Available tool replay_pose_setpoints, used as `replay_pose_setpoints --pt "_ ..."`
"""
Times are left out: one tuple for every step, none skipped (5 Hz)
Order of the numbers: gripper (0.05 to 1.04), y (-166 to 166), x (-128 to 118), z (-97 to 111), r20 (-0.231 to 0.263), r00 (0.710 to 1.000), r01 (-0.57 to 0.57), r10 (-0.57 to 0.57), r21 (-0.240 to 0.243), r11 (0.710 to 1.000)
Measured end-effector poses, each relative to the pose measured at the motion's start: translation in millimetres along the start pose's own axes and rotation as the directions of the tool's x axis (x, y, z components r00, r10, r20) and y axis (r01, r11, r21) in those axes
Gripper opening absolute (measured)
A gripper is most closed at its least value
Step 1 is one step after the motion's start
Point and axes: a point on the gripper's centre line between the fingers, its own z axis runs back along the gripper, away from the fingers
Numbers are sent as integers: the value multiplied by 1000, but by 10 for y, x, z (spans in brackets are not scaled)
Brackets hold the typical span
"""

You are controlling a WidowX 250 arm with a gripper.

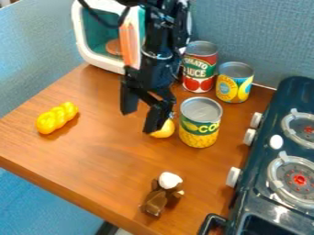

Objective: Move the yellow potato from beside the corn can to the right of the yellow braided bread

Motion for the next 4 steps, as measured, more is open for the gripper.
replay_pose_setpoints --pt "1001 73 35 -1 13 994 108 -108 54 993" --pt "1001 118 29 62 -156 955 276 -251 169 946" --pt "1001 33 113 60 -128 917 395 -378 141 908" --pt "1001 49 139 36 -92 877 479 -472 97 872"
